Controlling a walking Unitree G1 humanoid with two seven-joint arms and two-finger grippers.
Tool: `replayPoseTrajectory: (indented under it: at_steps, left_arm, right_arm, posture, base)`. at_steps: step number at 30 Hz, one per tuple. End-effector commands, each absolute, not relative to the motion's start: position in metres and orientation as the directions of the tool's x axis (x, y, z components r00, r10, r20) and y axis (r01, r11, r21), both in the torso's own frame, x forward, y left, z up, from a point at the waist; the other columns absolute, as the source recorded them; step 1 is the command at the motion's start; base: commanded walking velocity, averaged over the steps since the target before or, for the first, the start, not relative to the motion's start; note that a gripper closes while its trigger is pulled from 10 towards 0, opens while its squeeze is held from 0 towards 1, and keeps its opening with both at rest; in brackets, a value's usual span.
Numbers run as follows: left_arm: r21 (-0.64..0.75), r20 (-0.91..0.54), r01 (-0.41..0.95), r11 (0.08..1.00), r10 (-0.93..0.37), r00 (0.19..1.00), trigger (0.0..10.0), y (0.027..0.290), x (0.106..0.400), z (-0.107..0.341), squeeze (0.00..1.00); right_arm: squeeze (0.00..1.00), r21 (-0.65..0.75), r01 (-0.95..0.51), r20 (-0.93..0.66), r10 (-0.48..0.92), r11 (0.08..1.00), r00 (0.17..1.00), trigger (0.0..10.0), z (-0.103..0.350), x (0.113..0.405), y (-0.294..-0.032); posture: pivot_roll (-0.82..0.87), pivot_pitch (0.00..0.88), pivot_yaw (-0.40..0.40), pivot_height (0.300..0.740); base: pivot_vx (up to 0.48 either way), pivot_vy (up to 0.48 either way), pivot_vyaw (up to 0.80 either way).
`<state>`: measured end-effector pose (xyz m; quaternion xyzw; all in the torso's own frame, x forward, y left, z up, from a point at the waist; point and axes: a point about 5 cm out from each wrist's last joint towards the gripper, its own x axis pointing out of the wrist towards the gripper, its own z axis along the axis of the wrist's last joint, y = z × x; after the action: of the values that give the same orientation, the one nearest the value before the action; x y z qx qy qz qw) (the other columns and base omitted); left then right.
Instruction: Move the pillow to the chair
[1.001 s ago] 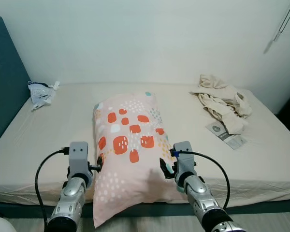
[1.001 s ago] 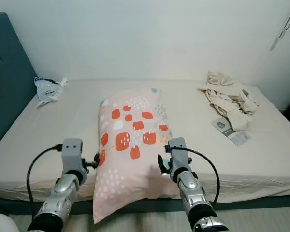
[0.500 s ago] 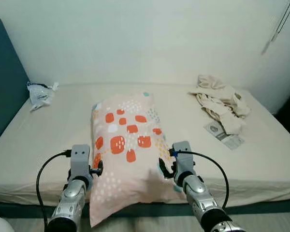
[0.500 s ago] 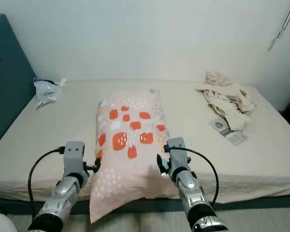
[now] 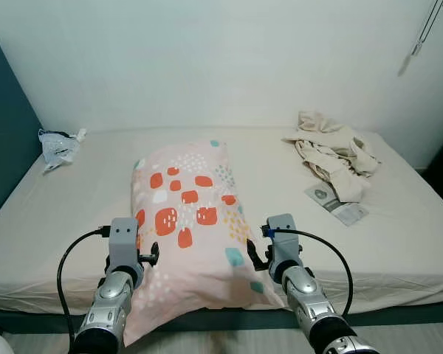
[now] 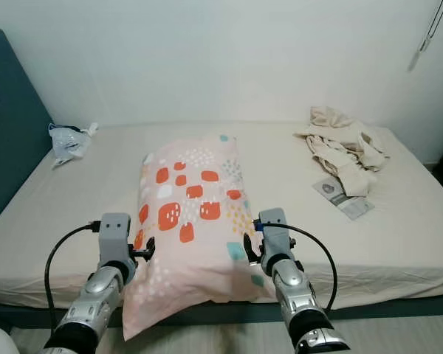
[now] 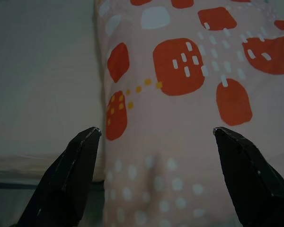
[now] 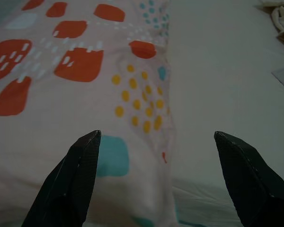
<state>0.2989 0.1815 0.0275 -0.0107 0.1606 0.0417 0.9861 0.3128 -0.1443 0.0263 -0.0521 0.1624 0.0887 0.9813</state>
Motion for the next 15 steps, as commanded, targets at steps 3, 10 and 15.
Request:
replayPoseTrajectory:
  at_steps: [3,10,15]
  left_arm:
    - [0.010,-0.333,-0.082,0.997,0.080,0.940,10.0,0.1852,0.2962,0.0242,0.00]
    - [0.020,-0.309,-0.066,0.998,0.069,0.949,10.0,0.1815,0.2995,0.0284,0.00]
    - [0.016,-0.301,-0.073,0.997,0.074,0.951,10.0,0.1832,0.3003,0.0300,0.00]
  right_arm:
    - [0.00,-0.067,-0.191,-0.341,0.158,0.979,0.927,10.0,0.0212,0.3088,-0.1419]
    - [0.00,-0.068,-0.187,-0.339,0.154,0.980,0.928,10.0,0.0214,0.3089,-0.1430]
    - [0.00,-0.065,-0.184,-0.336,0.153,0.981,0.930,10.0,0.0212,0.3084,-0.1420]
  posture:
    - [-0.03,0.038,0.015,0.705]
    - [-0.03,0.037,0.015,0.705]
    - [-0.02,0.037,0.019,0.705]
  base:
    - [0.000,0.300,0.00]
    - [0.000,0.000,0.00]
    - [0.000,0.000,0.00]
